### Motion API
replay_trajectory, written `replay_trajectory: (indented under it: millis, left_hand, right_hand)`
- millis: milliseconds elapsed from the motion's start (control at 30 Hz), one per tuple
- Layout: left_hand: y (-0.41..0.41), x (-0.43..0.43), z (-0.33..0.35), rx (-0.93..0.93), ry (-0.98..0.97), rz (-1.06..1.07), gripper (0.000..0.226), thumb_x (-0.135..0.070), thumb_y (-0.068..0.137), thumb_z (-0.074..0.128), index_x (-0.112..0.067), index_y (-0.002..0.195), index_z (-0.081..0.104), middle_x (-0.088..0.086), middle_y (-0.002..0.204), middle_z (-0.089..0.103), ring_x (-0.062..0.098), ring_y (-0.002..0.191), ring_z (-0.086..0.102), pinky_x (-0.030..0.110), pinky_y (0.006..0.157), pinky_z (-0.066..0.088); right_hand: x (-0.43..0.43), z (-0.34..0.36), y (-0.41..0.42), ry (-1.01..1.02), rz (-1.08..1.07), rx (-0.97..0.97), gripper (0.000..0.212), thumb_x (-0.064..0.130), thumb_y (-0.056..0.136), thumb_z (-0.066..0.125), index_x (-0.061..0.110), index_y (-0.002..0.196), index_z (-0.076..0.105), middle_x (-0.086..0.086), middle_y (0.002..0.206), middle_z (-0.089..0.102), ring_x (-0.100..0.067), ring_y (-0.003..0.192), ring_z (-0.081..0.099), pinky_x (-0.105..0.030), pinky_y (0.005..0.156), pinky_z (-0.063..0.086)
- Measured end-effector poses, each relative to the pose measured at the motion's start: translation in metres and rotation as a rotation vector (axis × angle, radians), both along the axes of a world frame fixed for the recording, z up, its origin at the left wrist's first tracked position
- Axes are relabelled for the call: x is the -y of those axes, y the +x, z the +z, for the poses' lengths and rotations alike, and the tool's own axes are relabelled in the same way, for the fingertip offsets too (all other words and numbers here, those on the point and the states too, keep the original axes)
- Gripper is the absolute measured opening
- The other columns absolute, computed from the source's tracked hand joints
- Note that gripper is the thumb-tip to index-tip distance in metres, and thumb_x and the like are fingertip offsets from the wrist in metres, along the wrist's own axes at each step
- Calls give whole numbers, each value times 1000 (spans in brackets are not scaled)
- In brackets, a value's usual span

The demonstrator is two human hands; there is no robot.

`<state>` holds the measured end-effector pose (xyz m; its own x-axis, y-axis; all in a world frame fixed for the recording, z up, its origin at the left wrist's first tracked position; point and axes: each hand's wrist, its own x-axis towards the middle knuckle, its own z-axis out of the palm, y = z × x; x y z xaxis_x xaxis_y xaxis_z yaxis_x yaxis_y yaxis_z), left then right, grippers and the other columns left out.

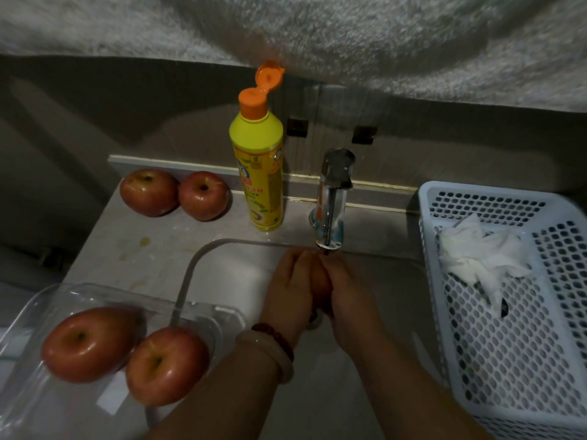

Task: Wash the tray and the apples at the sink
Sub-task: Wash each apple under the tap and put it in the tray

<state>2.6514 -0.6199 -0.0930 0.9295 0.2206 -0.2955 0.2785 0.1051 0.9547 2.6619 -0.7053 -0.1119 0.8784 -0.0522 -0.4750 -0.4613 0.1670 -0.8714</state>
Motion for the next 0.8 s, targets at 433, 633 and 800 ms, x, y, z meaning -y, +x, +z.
replay_trajectory:
  millis: [433, 633, 800]
  left_hand:
    - [2, -2, -1, -159, -132, -202, 24, -37, 90, 62, -31, 113, 59, 6, 101, 71, 26, 93, 70, 52, 81, 56]
    - [9, -13, 11, -371, -330, -130, 41, -49, 98, 40, -22, 99, 70, 10, 91, 75, 22, 84, 71, 38, 74, 57]
    - [4, -13, 7, -332, -276, -98, 26, -42, 92, 56, -23, 105, 68, 7, 97, 74, 26, 89, 71, 44, 74, 59]
  right_hand:
    - [-1, 1, -4, 74, -108, -93, 25, 37, 97, 51, 24, 101, 71, -6, 98, 74, -21, 90, 70, -35, 75, 57]
    - [-3, 7, -14, -293, 147, 303, 25, 31, 90, 66, 43, 111, 59, 13, 111, 65, 1, 102, 61, -13, 84, 49]
    - [4, 13, -24, -272, 223, 347, 38, 19, 92, 62, 48, 114, 50, 15, 119, 61, 6, 108, 57, -7, 83, 45]
